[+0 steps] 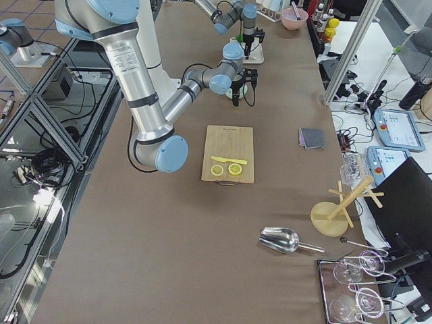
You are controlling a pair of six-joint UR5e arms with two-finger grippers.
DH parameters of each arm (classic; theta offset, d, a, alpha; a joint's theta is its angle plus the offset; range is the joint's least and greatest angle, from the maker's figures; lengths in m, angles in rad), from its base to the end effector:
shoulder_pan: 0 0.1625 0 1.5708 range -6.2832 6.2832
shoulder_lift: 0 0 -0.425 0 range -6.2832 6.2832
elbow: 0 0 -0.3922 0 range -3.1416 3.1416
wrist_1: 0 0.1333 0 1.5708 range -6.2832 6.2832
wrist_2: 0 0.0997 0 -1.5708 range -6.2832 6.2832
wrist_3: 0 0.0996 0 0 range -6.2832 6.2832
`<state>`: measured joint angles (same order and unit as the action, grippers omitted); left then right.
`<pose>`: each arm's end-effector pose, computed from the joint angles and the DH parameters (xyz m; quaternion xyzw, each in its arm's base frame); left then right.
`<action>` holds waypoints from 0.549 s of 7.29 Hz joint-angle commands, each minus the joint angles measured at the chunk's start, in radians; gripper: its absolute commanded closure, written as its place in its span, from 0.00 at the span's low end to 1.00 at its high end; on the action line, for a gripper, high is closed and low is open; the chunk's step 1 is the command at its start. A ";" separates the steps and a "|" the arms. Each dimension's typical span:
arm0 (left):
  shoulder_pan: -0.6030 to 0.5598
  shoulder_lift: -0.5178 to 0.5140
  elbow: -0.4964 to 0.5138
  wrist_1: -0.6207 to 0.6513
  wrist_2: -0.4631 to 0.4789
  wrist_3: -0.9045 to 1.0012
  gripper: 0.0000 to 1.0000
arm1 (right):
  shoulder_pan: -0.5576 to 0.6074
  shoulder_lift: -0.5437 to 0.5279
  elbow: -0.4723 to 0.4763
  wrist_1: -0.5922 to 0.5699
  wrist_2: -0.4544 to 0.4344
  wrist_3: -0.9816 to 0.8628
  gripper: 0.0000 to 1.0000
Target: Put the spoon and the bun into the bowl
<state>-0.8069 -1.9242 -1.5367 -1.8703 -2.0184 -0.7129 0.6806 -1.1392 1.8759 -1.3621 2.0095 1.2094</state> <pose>0.3864 -0.5338 0.4534 0.0773 0.3562 0.0912 0.9267 -0.4089 -0.4481 0.2570 0.0532 -0.4818 0.0403 0.8737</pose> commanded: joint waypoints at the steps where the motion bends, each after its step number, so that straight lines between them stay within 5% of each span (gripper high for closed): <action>1: 0.000 -0.008 0.000 0.000 -0.006 -0.002 1.00 | 0.007 -0.002 0.000 0.000 0.002 -0.001 0.00; 4: 0.003 -0.157 -0.048 0.019 -0.066 -0.157 1.00 | 0.117 -0.055 0.017 0.001 0.125 -0.031 0.00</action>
<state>-0.8060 -1.9989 -1.5696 -1.8576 -2.0591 -0.7681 0.7370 -1.1608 1.8808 -1.3618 2.0700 1.2011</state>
